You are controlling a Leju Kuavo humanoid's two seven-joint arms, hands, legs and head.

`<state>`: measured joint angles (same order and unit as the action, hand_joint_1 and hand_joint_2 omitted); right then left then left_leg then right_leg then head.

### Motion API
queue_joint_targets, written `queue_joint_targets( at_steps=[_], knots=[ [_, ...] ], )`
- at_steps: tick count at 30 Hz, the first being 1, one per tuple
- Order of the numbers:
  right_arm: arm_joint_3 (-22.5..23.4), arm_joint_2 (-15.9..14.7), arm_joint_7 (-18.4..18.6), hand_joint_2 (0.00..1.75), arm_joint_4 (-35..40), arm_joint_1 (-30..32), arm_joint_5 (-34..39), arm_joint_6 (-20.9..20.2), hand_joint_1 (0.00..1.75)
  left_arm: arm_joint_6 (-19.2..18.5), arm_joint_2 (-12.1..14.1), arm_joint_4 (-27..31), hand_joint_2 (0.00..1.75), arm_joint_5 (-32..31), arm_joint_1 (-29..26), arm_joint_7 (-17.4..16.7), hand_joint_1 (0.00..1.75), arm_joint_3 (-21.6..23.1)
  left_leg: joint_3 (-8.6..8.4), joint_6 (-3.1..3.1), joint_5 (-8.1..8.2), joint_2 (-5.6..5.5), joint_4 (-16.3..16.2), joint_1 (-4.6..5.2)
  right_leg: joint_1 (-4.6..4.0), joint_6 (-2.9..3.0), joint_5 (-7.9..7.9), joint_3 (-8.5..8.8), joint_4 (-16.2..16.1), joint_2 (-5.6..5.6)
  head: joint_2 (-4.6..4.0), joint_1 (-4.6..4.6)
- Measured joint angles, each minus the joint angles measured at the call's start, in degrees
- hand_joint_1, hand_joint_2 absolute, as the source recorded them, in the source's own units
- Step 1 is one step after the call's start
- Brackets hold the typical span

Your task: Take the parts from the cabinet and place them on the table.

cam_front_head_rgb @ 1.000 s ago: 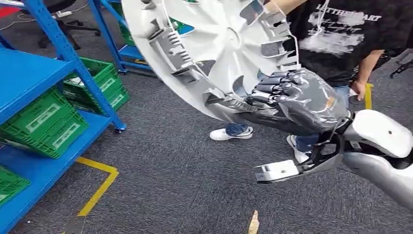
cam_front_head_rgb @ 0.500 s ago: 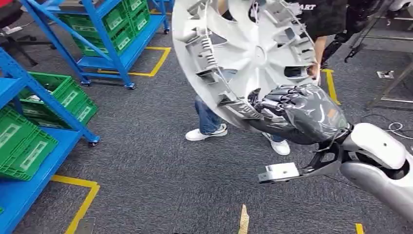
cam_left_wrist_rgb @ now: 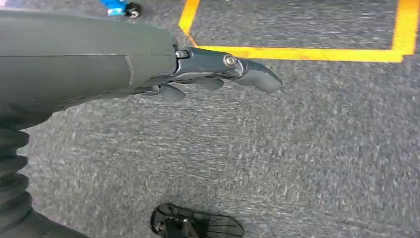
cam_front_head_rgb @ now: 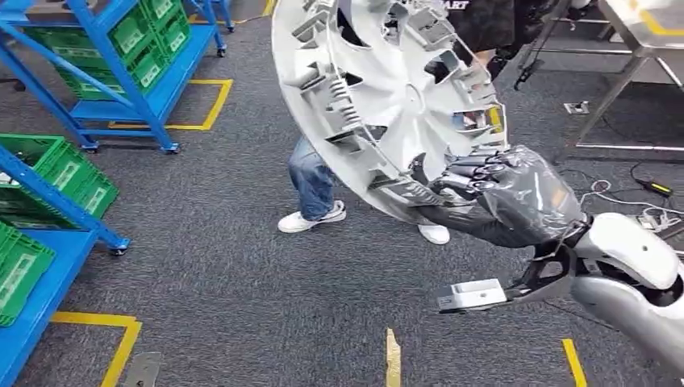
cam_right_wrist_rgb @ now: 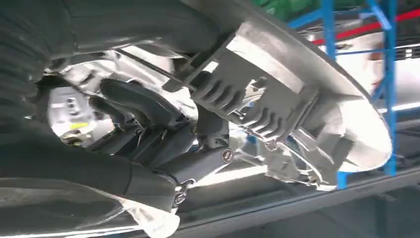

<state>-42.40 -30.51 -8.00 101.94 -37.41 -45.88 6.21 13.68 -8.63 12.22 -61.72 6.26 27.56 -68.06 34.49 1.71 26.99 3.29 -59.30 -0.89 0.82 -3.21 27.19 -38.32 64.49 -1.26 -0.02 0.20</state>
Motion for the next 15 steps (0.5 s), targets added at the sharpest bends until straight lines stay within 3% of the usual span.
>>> queue_joint_targets(
  at_steps=[1,2,3,4,6,8,9,11,12,13,15],
  knots=[
    [0.22,-0.11,0.00,1.75,0.17,-0.02,-0.02,0.00,1.75,0.02,-0.02,0.00,1.75,0.00,0.01,0.00,0.00,0.09,-0.13,-0.22,0.13,0.38,-0.08,0.23,-0.14,0.08,-1.18,2.46,-4.43,-2.67,0.00,0.02],
    [0.40,-0.11,0.00,1.75,0.26,-0.26,-0.04,-0.02,1.75,0.02,-0.02,0.00,1.75,0.00,-0.07,0.00,0.00,0.13,0.08,-0.67,0.41,0.89,-0.46,0.76,-1.02,0.33,-0.36,3.81,-6.16,-3.99,0.00,0.33],
    [0.51,-0.13,-0.09,1.75,0.44,-0.23,-0.04,0.02,1.75,-0.06,-0.04,0.00,1.75,0.00,-0.14,-0.02,0.00,0.17,0.08,-0.85,0.32,1.32,-0.32,0.77,-0.77,1.05,-0.51,3.33,-5.89,-3.26,0.02,0.16],
    [0.53,-0.20,-0.09,1.75,0.48,-0.21,-0.11,0.00,1.75,-0.11,-0.04,0.00,1.75,0.00,-0.16,-0.02,0.00,0.20,0.00,-0.96,0.27,1.77,-0.29,0.78,-0.86,1.19,-0.54,3.16,-5.90,-2.89,0.00,0.22],
    [0.57,-0.44,-0.18,1.75,0.59,-0.24,-0.24,-0.11,1.75,-0.52,-0.07,0.00,1.75,0.00,-0.13,-0.02,0.00,0.44,-0.33,-1.55,0.41,3.11,-0.16,0.69,-0.77,2.04,-1.01,3.03,-6.14,-1.31,0.02,0.24],
    [0.66,-0.44,-0.15,1.75,0.90,-0.53,-0.31,-0.22,1.75,-0.70,-0.04,0.00,1.75,0.00,0.04,0.04,0.00,0.52,0.75,-2.13,2.97,-1.20,-3.22,0.25,-0.39,2.71,-1.17,3.25,-6.35,-0.33,0.00,-0.09],
    [0.70,-0.44,-0.11,1.75,0.85,-0.55,-0.39,-0.28,1.75,-0.81,-0.07,0.00,1.75,0.00,0.01,0.04,0.00,0.52,2.56,-2.21,5.24,-2.03,-7.35,0.25,-0.33,3.01,-1.18,3.26,-6.35,0.23,0.00,-0.26],
    [0.57,-0.44,-0.15,1.75,0.85,-0.46,-0.46,-0.50,1.75,-0.90,-0.17,0.00,1.75,0.00,-0.30,0.04,0.00,0.52,6.36,-2.38,8.58,-2.53,-15.88,0.25,-0.39,3.17,-1.22,3.22,-6.33,1.72,0.00,-0.26],
    [0.48,-0.44,-0.15,1.75,0.85,-0.45,-0.46,-0.52,1.75,-0.90,-0.17,0.00,1.75,0.00,-0.32,0.04,0.00,0.52,7.08,-2.37,8.46,-2.60,-17.37,0.26,-0.40,3.17,-1.23,3.26,-6.32,2.50,0.00,-0.24],
    [0.44,-0.44,-0.15,1.75,0.85,-0.46,-0.46,-0.61,1.75,-0.90,-0.15,0.00,1.75,0.00,-0.26,0.04,0.00,0.52,6.67,-2.27,6.90,-2.67,-16.22,0.26,-0.40,3.15,-1.23,3.29,-6.28,3.36,0.00,-0.26],
    [0.48,-0.44,-0.17,1.75,0.88,-0.47,-0.46,-0.63,1.75,-0.90,-0.09,0.00,1.75,0.00,-0.07,0.04,0.00,0.52,3.37,-1.90,2.02,-3.13,-8.64,0.22,-0.33,3.11,-1.24,3.34,-6.12,4.79,0.00,-0.24]
  ],
)
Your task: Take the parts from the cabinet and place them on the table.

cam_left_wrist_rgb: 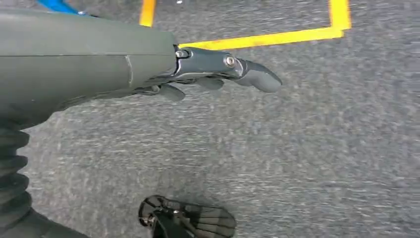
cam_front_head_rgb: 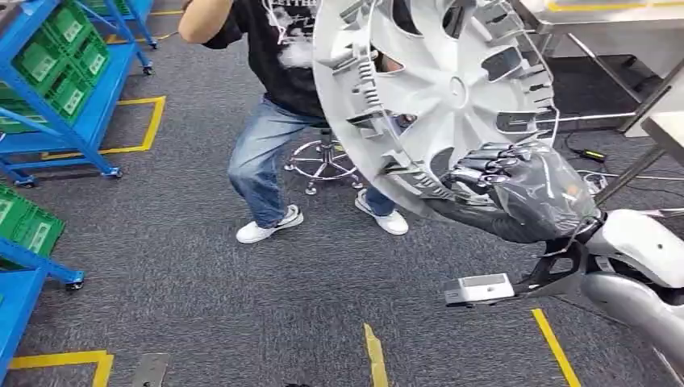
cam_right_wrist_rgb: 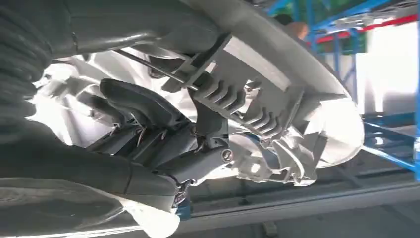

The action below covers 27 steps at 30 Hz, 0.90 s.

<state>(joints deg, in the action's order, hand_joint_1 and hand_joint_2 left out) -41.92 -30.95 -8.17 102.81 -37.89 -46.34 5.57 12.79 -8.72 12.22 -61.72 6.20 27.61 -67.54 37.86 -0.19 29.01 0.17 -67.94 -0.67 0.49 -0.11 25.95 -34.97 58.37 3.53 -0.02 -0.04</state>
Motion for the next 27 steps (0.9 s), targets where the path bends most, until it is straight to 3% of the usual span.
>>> queue_joint_targets(
  at_steps=[1,2,4,6,7,8,9,11,12,13,14,15,16,17,18,21,22,23,24,26,27],
  knots=[
    [0.00,0.00,0.02,1.75,0.00,-0.02,0.00,0.00,1.75,0.00,0.04,0.00,1.75,0.00,0.05,0.00,0.00,0.02,-2.02,0.19,-2.22,-1.27,4.61,-0.08,0.05,-0.13,0.05,-0.02,0.11,0.62,0.00,-0.02],
    [0.00,0.00,0.00,1.75,0.00,-0.01,0.00,-0.02,1.75,0.00,0.09,0.00,1.75,0.00,0.09,0.00,0.00,0.02,-3.06,0.46,-1.82,-4.11,6.70,-0.30,-0.11,-0.49,0.07,-0.29,0.31,1.21,0.00,0.02],
    [0.00,0.00,0.00,1.75,0.13,-0.07,-0.02,-0.11,1.75,-0.02,0.02,0.00,1.75,0.00,0.15,0.00,0.00,0.07,-3.19,0.49,-1.60,-3.59,7.83,-0.19,0.22,-1.37,-0.38,-1.09,0.36,2.34,0.00,0.09],
    [0.07,-0.02,0.02,1.75,0.15,0.07,0.00,-0.13,1.75,-0.07,-0.07,0.00,1.75,0.00,0.19,-0.02,0.00,0.15,-3.34,1.08,-1.85,-2.57,8.20,-0.10,0.42,-2.17,-0.70,-1.22,0.00,3.43,0.00,0.05],
    [0.09,-0.04,0.02,1.75,0.26,0.09,-0.02,-0.13,1.75,-0.22,-0.42,0.00,1.75,0.00,0.35,-0.02,0.00,0.24,-3.48,1.61,-2.20,-1.89,8.72,-0.50,0.44,-2.30,-0.26,-1.84,0.31,2.52,0.00,0.02],
    [0.18,-0.13,0.02,1.75,0.29,-0.18,-0.02,-0.20,1.75,-0.20,-0.24,0.00,1.75,0.02,0.45,-0.04,0.00,0.26,-3.58,1.80,-2.28,-1.37,8.89,-0.41,0.09,-2.47,0.94,-2.43,1.73,-0.41,0.00,0.48],
    [0.17,-0.13,0.02,1.75,0.29,-0.45,-0.06,-0.24,1.75,-0.20,-0.24,0.00,1.75,0.02,0.46,-0.04,0.00,0.26,-3.54,1.96,-2.30,-0.95,8.88,-0.33,0.11,-2.68,3.09,-4.07,5.41,-2.10,0.00,0.79],
    [0.07,-0.11,0.02,1.75,0.29,-0.41,-0.11,-0.33,1.75,-0.17,-0.28,0.00,1.75,0.02,0.30,-0.07,0.00,0.24,-3.51,2.08,-2.22,0.35,8.85,-0.24,0.24,-2.92,6.93,-8.37,14.90,-3.04,0.00,0.77],
    [-0.09,-0.13,-0.02,1.75,0.29,-0.39,-0.15,-0.39,1.75,-0.18,-0.28,0.00,1.75,0.02,0.20,-0.24,0.00,0.24,-3.52,2.09,-2.19,1.01,8.83,-0.24,0.26,-3.05,7.44,-9.65,17.57,-3.05,0.00,0.76],
    [-0.15,-0.13,0.00,1.75,0.29,-0.37,-0.15,-0.42,1.75,-0.17,-0.31,0.00,1.75,0.02,0.17,-0.37,0.00,0.26,-3.58,2.11,-2.14,1.66,8.83,-0.25,0.29,-3.14,6.57,-9.62,17.28,-3.13,0.00,0.74],
    [-0.11,-0.13,0.00,1.75,0.29,-0.38,-0.15,-0.46,1.75,-0.18,-0.35,0.00,1.75,0.02,0.20,-0.42,0.00,0.28,-3.63,2.08,-2.10,2.23,8.83,-0.26,0.33,-3.17,4.58,-8.09,14.40,-3.37,0.00,0.74],
    [-0.07,-0.18,0.04,1.75,0.31,-0.39,-0.15,-0.48,1.75,-0.17,-0.39,0.00,1.75,0.00,0.24,-0.74,0.00,0.33,-3.76,1.97,-1.96,2.79,8.83,-0.27,0.32,-3.09,2.00,-5.37,9.21,-3.94,0.00,0.74],
    [-0.02,-0.28,0.09,1.75,0.33,-0.43,-0.13,-0.55,1.75,-0.20,-0.42,0.00,1.75,0.00,0.24,-0.76,0.00,0.35,-3.94,1.81,-1.84,3.21,8.83,-0.27,0.30,-2.99,-0.17,-2.30,3.66,-5.22,0.00,0.74],
    [0.04,-0.46,0.11,1.75,0.48,-0.46,-0.13,-0.57,1.75,-0.20,-0.39,0.00,1.75,0.00,0.24,-0.79,0.00,0.37,-4.10,1.50,-1.67,3.67,8.82,0.07,-0.31,-2.84,0.48,-0.42,0.16,-8.13,0.00,0.76],
    [0.04,-0.46,0.15,1.75,0.59,-0.64,-0.13,-0.63,1.75,-0.20,-0.44,0.00,1.75,0.00,0.27,-0.81,0.00,0.37,-3.98,1.20,-1.58,3.98,8.52,0.36,-0.51,-2.01,0.19,0.02,-0.26,-7.43,0.00,0.79],
    [0.31,-1.09,0.44,1.75,0.64,-0.74,-0.61,-0.70,1.75,-0.22,-0.46,0.00,1.75,0.00,0.43,-1.01,0.00,0.39,-4.35,0.49,-1.66,5.63,8.85,0.30,-0.73,-1.11,-0.01,-0.43,-0.08,-5.62,0.00,0.79],
    [0.44,-1.25,0.44,1.75,0.70,-0.84,-0.63,-0.72,1.75,-0.22,-0.46,0.00,1.75,0.00,0.58,-1.01,0.00,0.39,-4.25,0.01,-1.13,5.52,8.67,0.19,-0.24,-0.63,-0.30,-0.06,-0.57,-5.13,0.00,0.76],
    [0.68,-1.27,0.46,1.75,0.83,-1.03,-0.79,-0.72,1.75,-0.22,-0.44,0.00,1.75,0.00,0.82,-1.01,0.00,0.42,-3.98,-0.26,-0.01,2.84,7.31,-0.01,-0.10,-0.41,-0.41,-0.03,-0.66,-4.68,0.00,0.50],
    [0.79,-1.27,0.55,1.75,0.83,-1.18,-1.22,-0.72,1.75,-0.22,-0.44,0.00,1.75,0.00,0.89,-1.00,0.00,0.42,-2.56,-0.26,2.12,1.17,3.96,-0.04,-0.01,-0.13,-0.39,-0.03,-0.65,-4.32,0.00,0.42],
    [0.87,-1.29,0.89,1.75,0.74,-1.18,-1.79,-0.70,1.75,-0.22,-0.46,0.00,1.75,0.00,0.72,-1.01,0.00,0.42,1.53,-0.41,6.40,0.50,-5.37,-0.04,-0.04,0.09,-0.41,-0.11,-0.63,-2.98,0.00,0.35],
    [0.87,-1.33,0.96,1.75,0.74,-1.15,-1.81,-0.70,1.75,-0.22,-0.46,0.00,1.75,0.00,0.62,-1.01,0.00,0.42,2.86,-0.40,7.15,0.46,-8.40,-0.04,-0.10,0.09,-0.41,-0.11,-0.59,-2.23,0.00,0.33]
  ],
)
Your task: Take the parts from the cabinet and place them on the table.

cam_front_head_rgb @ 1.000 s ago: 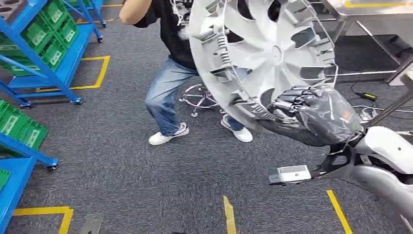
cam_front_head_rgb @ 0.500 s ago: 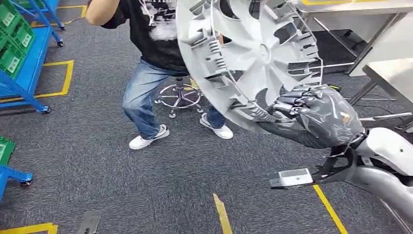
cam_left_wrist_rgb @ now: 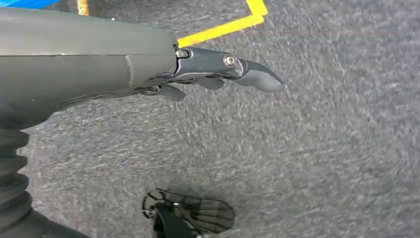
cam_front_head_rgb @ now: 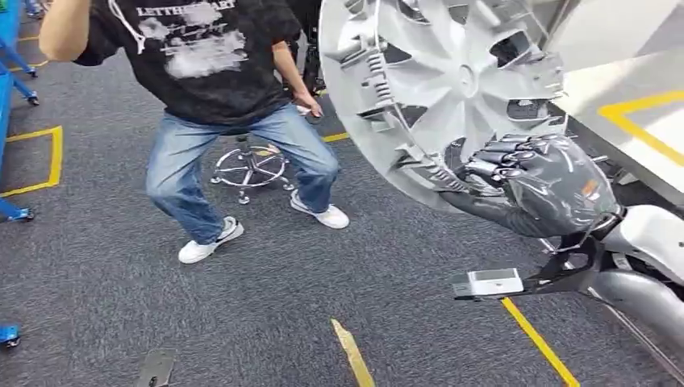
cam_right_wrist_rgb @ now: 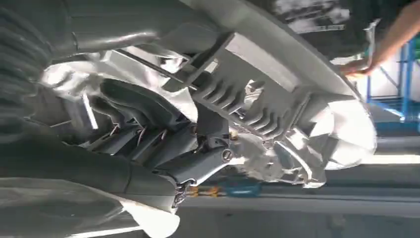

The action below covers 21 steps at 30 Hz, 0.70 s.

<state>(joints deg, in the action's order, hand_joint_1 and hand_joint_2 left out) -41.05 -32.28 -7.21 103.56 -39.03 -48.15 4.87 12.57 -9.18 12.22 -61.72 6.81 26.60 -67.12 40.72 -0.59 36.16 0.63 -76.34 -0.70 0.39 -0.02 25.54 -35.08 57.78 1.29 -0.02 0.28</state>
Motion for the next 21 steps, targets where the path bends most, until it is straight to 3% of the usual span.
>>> queue_joint_targets(
  at_steps=[1,2,3,4,5,6,8,10,11,12,14,15,16,17,18,19,20,21],
  knots=[
    [0.07,-0.20,0.20,1.75,0.00,0.01,0.00,0.04,1.75,0.02,0.00,0.00,1.75,0.00,0.02,0.00,0.00,0.00,0.17,0.11,-0.70,-0.04,-0.32,0.00,-0.01,0.00,0.00,0.03,0.07,0.85,0.00,0.02],
    [0.22,-0.35,0.33,1.75,-0.02,0.01,0.02,0.07,1.75,0.02,0.02,0.00,1.75,0.00,0.13,0.00,0.00,0.02,-0.75,0.27,-2.62,-0.09,1.79,0.00,-0.01,-0.01,0.00,0.04,0.19,1.55,0.00,0.00],
    [0.42,-0.50,0.37,1.75,0.00,0.01,0.07,0.09,1.75,0.02,0.07,0.00,1.75,0.00,0.27,0.00,0.00,0.02,-2.74,0.52,-5.56,-0.42,6.36,-0.01,-0.01,-0.04,0.02,0.05,0.37,2.37,0.00,0.00],
    [0.53,-0.57,0.37,1.75,0.00,0.00,0.09,0.09,1.75,0.02,0.07,0.00,1.75,-0.02,0.34,0.00,0.00,0.02,-4.67,0.76,-7.90,-1.25,10.78,-0.01,0.00,-0.10,0.06,0.05,0.49,2.93,0.00,-0.02],
    [0.61,-0.61,0.37,1.75,0.00,0.02,0.11,0.11,1.75,0.04,0.09,0.00,1.75,-0.02,0.39,0.00,0.00,0.02,-6.38,1.12,-9.21,-3.49,15.07,-0.11,0.14,-0.28,0.15,-0.08,0.62,3.51,0.00,0.00],
    [0.68,-0.77,0.37,1.75,0.00,-0.14,0.15,0.13,1.75,0.04,0.13,0.00,1.75,-0.15,0.45,-0.02,0.00,0.02,-7.02,1.22,-8.57,-4.75,16.25,-0.42,-0.14,-0.73,0.05,-0.52,0.94,4.23,0.00,0.13],
    [1.01,-1.38,0.37,1.75,0.02,0.03,0.17,0.15,1.75,0.04,0.04,0.00,1.75,-0.52,0.56,-0.07,0.00,0.09,-6.85,1.15,-8.37,-3.93,16.47,-0.07,0.30,-1.49,-0.32,-1.06,0.74,5.16,0.00,0.18],
    [1.29,-1.82,0.39,1.75,0.04,0.15,0.26,0.22,1.75,0.04,-0.09,0.00,1.75,-0.55,0.64,-0.07,0.00,0.15,-7.00,1.70,-8.59,-3.06,16.75,-0.01,0.43,-2.19,-0.61,-1.19,0.38,6.00,0.00,0.09],
    [1.72,-2.55,0.42,1.75,0.09,0.28,0.35,0.26,1.75,0.04,-0.26,0.02,1.75,-0.59,0.82,-0.07,0.00,0.35,-7.18,2.25,-8.94,-2.09,17.29,-0.41,0.29,-2.42,0.13,-1.88,1.10,3.69,0.00,0.12],
    [1.97,-3.06,0.39,1.75,0.13,0.07,0.37,0.26,1.75,0.04,-0.26,0.00,1.75,-0.59,0.87,-0.07,0.00,0.44,-7.18,2.53,-8.92,-1.66,17.29,-0.38,0.14,-2.76,1.80,-3.09,3.49,0.93,0.00,0.79],
    [2.17,-3.19,0.42,1.75,0.22,0.20,0.46,0.31,1.75,0.04,-0.35,0.00,1.75,-0.59,0.71,-0.07,0.00,0.44,-7.15,2.69,-8.84,-0.47,17.27,-0.27,0.31,-3.25,6.02,-7.23,12.39,-0.76,0.00,0.74],
    [2.19,-3.45,0.28,1.75,0.33,0.37,0.59,0.33,1.75,0.04,-0.39,0.00,1.75,-0.59,0.66,-0.07,0.00,0.44,-7.12,2.77,-8.77,0.26,17.25,-0.27,0.36,-3.43,7.39,-9.24,16.50,-0.86,0.00,0.83],
    [2.21,-3.67,0.29,1.75,0.39,0.55,0.66,0.31,1.75,0.04,-0.44,0.00,1.75,-0.59,0.64,-0.07,0.00,0.46,-7.17,2.77,-8.69,0.97,17.24,-0.28,0.41,-3.57,7.56,-10.36,18.71,-0.89,0.00,0.83],
    [2.32,-3.98,0.29,1.75,0.44,0.63,0.70,0.31,1.75,0.04,-0.55,0.00,1.75,-0.61,0.67,-0.07,0.00,0.48,-7.29,2.75,-8.53,1.66,17.24,-0.28,0.47,-3.63,6.03,-9.75,17.32,-0.98,0.00,0.81],
    [2.47,-4.26,0.29,1.75,0.52,0.65,0.74,0.31,1.75,0.02,-0.63,0.00,1.75,-0.61,0.70,-0.07,0.00,0.50,-7.44,2.63,-8.40,2.14,17.24,-0.29,0.51,-3.61,4.10,-8.06,14.25,-1.19,0.00,0.83],
    [2.62,-4.53,0.29,1.75,0.65,0.67,0.81,0.31,1.75,0.02,-0.70,0.00,1.75,-0.61,0.75,-0.07,0.00,0.52,-7.74,2.44,-8.19,2.67,17.23,-0.31,0.51,-3.53,1.42,-5.06,8.61,-1.88,0.00,0.81],
    [2.88,-4.89,0.35,1.75,0.89,0.73,0.89,0.31,1.75,0.02,-0.77,0.00,1.75,-0.61,0.81,-0.07,0.00,0.55,-8.07,2.18,-7.89,3.22,17.22,-0.22,0.44,-3.40,-0.81,-1.79,2.51,-3.86,0.00,0.85],
    [3.22,-5.05,0.37,1.75,1.03,0.84,1.12,0.35,1.75,0.02,-0.74,0.00,1.75,-0.61,0.87,-0.07,0.00,0.55,-8.13,1.86,-7.70,3.57,17.19,0.28,-0.51,-3.21,0.47,-0.63,1.00,-6.59,0.00,0.89]
  ],
)
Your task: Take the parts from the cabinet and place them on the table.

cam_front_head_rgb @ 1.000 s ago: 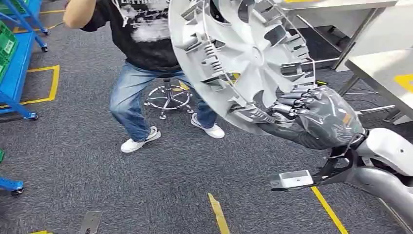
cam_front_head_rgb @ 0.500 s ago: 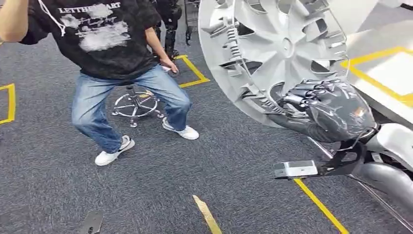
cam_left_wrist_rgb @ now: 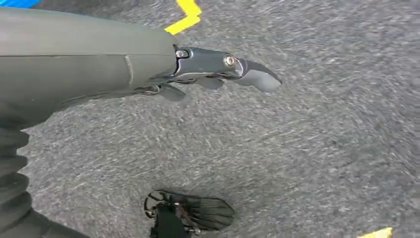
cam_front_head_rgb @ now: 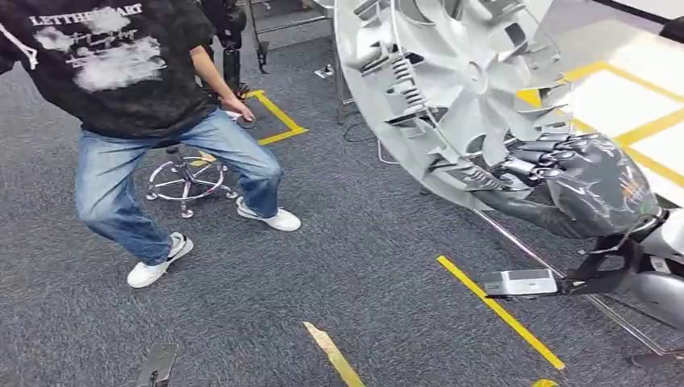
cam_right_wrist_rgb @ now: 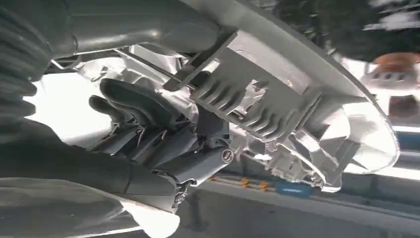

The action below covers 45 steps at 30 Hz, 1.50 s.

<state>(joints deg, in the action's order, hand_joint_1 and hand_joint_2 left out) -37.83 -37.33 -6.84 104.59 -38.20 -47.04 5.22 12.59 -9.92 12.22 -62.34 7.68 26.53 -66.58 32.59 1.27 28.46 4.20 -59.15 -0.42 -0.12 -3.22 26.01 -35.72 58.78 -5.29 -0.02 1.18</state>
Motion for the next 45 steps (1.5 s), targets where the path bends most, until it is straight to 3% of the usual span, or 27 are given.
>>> queue_joint_targets(
  at_steps=[1,4,6,7,9,10,12,14,15,19,20,22,23,25,26,27,29,30,32,35,37,38,40,41,43,44,45],
  knots=[
    [0.26,-0.09,0.06,1.75,0.32,0.28,0.13,0.06,1.75,0.00,-0.11,0.00,1.75,0.00,0.03,0.02,0.00,0.00,0.11,-0.16,0.08,0.32,-0.23,0.21,0.12,0.86,-0.31,0.09,-0.37,0.85,0.02,-0.15],
    [0.94,-1.01,0.04,1.75,0.87,1.36,0.50,0.28,1.75,0.00,-0.16,0.00,1.75,0.00,0.06,0.02,0.00,0.02,-0.39,-0.76,0.23,2.26,0.08,0.28,0.09,1.95,-0.39,-0.38,-0.32,2.71,0.00,-0.02],
    [1.75,-1.71,0.07,1.75,1.55,2.04,0.81,0.66,1.75,0.00,-0.13,0.00,1.75,0.04,0.28,0.02,0.00,0.09,0.30,-1.33,2.25,-1.19,-2.07,-0.06,0.61,2.65,-0.48,-0.01,-0.61,3.74,0.00,-0.43],
    [2.20,-2.14,0.07,1.75,1.77,2.58,1.20,1.07,1.75,0.00,-0.13,0.00,1.75,0.02,0.22,0.02,0.00,0.11,1.99,-1.40,4.46,-2.60,-5.92,-0.16,0.61,2.85,-0.44,0.02,-0.61,4.25,0.00,-0.67],
    [2.95,-2.58,0.07,1.75,2.40,4.36,1.70,1.97,1.75,0.00,-0.13,0.00,1.75,0.04,-0.16,0.02,0.00,0.11,6.60,-1.48,8.36,-3.53,-15.57,-0.11,0.57,2.96,-0.39,0.06,-0.58,5.65,0.00,-0.74],
    [3.19,-2.91,0.04,1.75,2.56,5.02,1.73,2.08,1.75,0.00,-0.16,0.00,1.75,0.04,-0.42,0.02,0.00,0.11,8.05,-1.44,8.53,-3.62,-18.12,-0.10,0.50,2.97,-0.39,0.11,-0.56,6.51,0.00,-0.78],
    [3.69,-3.50,0.07,1.75,2.82,5.75,1.81,2.10,1.75,0.00,-0.15,0.00,1.75,0.04,-0.51,0.02,0.00,0.15,7.03,-1.05,4.54,-3.74,-14.67,-0.10,0.45,2.95,-0.37,0.29,-0.51,8.17,0.00,-0.78],
    [4.32,-4.00,0.07,1.75,3.21,6.38,1.86,2.14,1.75,0.00,-0.13,0.00,1.75,0.07,-0.47,0.02,0.00,0.24,3.31,-0.28,-1.36,-5.62,-4.99,-0.11,0.44,2.86,-0.31,0.52,-0.44,9.66,0.00,-0.80],
    [4.74,-4.28,0.05,1.75,3.43,6.79,1.99,2.40,1.75,0.02,0.10,0.00,1.75,0.09,-0.48,0.02,0.00,0.24,2.34,0.20,-1.82,-8.66,-2.50,-0.21,0.60,2.74,-0.27,0.29,-0.37,10.12,0.00,-0.59],
    [6.82,-6.45,0.04,1.75,4.92,9.63,2.29,3.10,1.75,0.00,0.04,0.00,1.75,0.11,-0.53,0.02,0.00,0.33,1.63,0.00,-1.12,-7.70,-0.49,0.00,1.12,1.07,-0.91,-0.64,-0.64,12.49,0.00,-0.91],
    [7.64,-7.30,0.04,1.75,5.40,10.45,2.34,3.17,1.75,-0.02,-0.46,0.00,1.75,0.11,-0.54,0.02,0.00,0.35,1.28,0.37,-1.50,-6.82,0.24,-0.67,0.99,0.79,-0.72,-0.81,-0.50,12.66,0.00,-0.98],
    [9.01,-7.89,0.02,1.75,6.03,11.45,2.53,3.41,1.75,0.00,-0.13,0.04,1.75,0.13,-0.51,0.11,0.00,0.35,1.01,0.86,-1.55,-5.58,0.49,-0.67,0.73,0.22,2.40,-3.30,4.30,7.45,0.00,-0.10],
    [9.38,-7.91,0.00,1.75,6.27,11.89,2.53,3.52,1.75,0.00,-0.13,0.02,1.75,0.13,-0.62,0.11,0.00,0.35,1.01,0.88,-1.53,-4.88,0.47,-0.61,0.88,-0.06,4.31,-5.41,8.64,6.42,0.00,-0.13],
    [9.90,-7.98,-0.22,1.75,6.73,13.02,2.53,3.56,1.75,0.00,-0.15,0.02,1.75,0.15,-0.82,0.11,0.00,0.35,1.03,0.93,-1.41,-3.45,0.44,-0.58,1.08,-0.49,6.97,-9.31,16.41,5.73,0.00,-0.13],
    [10.05,-8.00,-0.20,1.75,6.80,13.37,2.53,3.56,1.75,0.00,-0.15,0.02,1.75,0.17,-0.89,0.11,0.00,0.35,0.95,0.89,-1.34,-2.71,0.44,-0.60,1.23,-0.69,6.45,-9.67,16.93,5.65,0.00,-0.13],
    [10.23,-8.06,-0.20,1.75,6.82,13.47,2.53,3.56,1.75,0.00,-0.18,0.02,1.75,0.17,-0.87,0.11,0.00,0.35,0.83,0.76,-1.20,-2.02,0.44,-0.62,1.38,-0.82,4.63,-8.46,14.68,5.46,0.00,-0.15],
    [10.42,-8.41,-0.13,1.75,7.10,13.69,2.53,3.56,1.75,-0.02,-0.24,0.02,1.75,0.17,-0.75,0.11,0.00,0.35,0.43,0.38,-0.87,-0.97,0.42,-0.73,1.50,-0.90,-0.05,-2.95,4.62,4.15,0.00,-0.15],
    [10.68,-8.63,-0.15,1.75,7.36,13.84,2.53,3.56,1.75,-0.02,-0.24,0.04,1.75,0.17,-0.73,0.11,0.00,0.35,0.14,-0.02,-0.62,-0.52,0.36,-0.53,1.42,-0.98,-0.66,-0.38,-0.31,2.00,0.00,-0.11],
    [11.25,-8.66,-0.13,1.75,7.65,14.08,2.49,3.58,1.75,-0.02,-0.13,0.04,1.75,0.18,-0.73,0.11,0.00,0.35,0.18,-0.63,-0.39,0.19,0.22,-0.09,0.93,0.35,-0.39,0.29,-0.61,2.80,0.00,-0.17],
    [11.71,-8.79,-0.46,1.75,7.98,14.54,2.18,3.45,1.75,-0.02,-0.16,0.02,1.75,0.17,-0.64,0.11,0.00,0.37,-0.35,-1.50,-0.03,1.49,0.37,-0.24,0.95,1.46,-0.48,0.16,-0.65,4.39,0.02,-0.26],
    [12.35,-8.87,-0.61,1.75,8.39,14.59,2.12,3.28,1.75,-0.02,-0.13,0.02,1.75,0.17,-0.60,0.11,0.00,0.37,0.91,-1.86,2.76,-1.98,-3.12,-0.50,1.20,2.14,-0.48,0.27,-0.69,5.08,0.00,-0.48],
    [12.50,-8.85,-0.66,1.75,8.48,14.63,2.08,3.21,1.75,-0.02,-0.13,0.02,1.75,0.17,-0.67,0.11,0.00,0.37,2.92,-1.85,5.26,-3.08,-7.72,-0.47,1.19,2.39,-0.43,0.26,-0.69,5.45,0.00,-0.61],
    [12.52,-8.85,-0.81,1.75,8.50,14.79,1.97,3.04,1.75,-0.02,-0.13,0.02,1.75,0.18,-1.00,0.11,0.00,0.37,7.24,-1.69,8.79,-3.63,-17.09,-0.33,0.98,2.54,-0.40,0.25,-0.67,6.73,0.00,-0.63],
    [12.54,-8.85,-0.92,1.75,8.52,14.95,1.92,2.98,1.75,-0.02,-0.16,0.02,1.75,0.18,-1.14,0.11,0.00,0.37,7.87,-1.56,8.44,-3.65,-18.11,-0.26,0.89,2.56,-0.40,0.32,-0.66,7.39,0.00,-0.63],
    [12.70,-8.85,-1.03,1.75,8.52,15.19,1.81,2.73,1.75,-0.02,-0.15,0.02,1.75,0.17,-1.16,0.11,0.00,0.37,5.92,-0.83,4.02,-3.92,-13.00,-0.07,0.65,2.55,-0.40,0.50,-0.62,8.84,0.00,-0.61],
    [12.83,-8.85,-1.09,1.75,8.52,15.25,1.77,2.67,1.75,0.00,-0.13,0.02,1.75,0.17,-1.14,0.11,0.00,0.37,3.83,-0.30,1.10,-4.67,-8.02,0.08,0.59,2.54,-0.39,0.66,-0.62,9.51,0.00,-0.63],
    [12.96,-8.85,-1.18,1.75,8.52,15.31,1.77,2.64,1.75,0.00,-0.05,0.02,1.75,0.17,-1.13,0.11,0.00,0.37,1.79,0.42,-1.57,-7.08,-2.92,0.17,0.63,2.51,-0.37,0.70,-0.62,10.07,0.00,-0.61]
  ],
)
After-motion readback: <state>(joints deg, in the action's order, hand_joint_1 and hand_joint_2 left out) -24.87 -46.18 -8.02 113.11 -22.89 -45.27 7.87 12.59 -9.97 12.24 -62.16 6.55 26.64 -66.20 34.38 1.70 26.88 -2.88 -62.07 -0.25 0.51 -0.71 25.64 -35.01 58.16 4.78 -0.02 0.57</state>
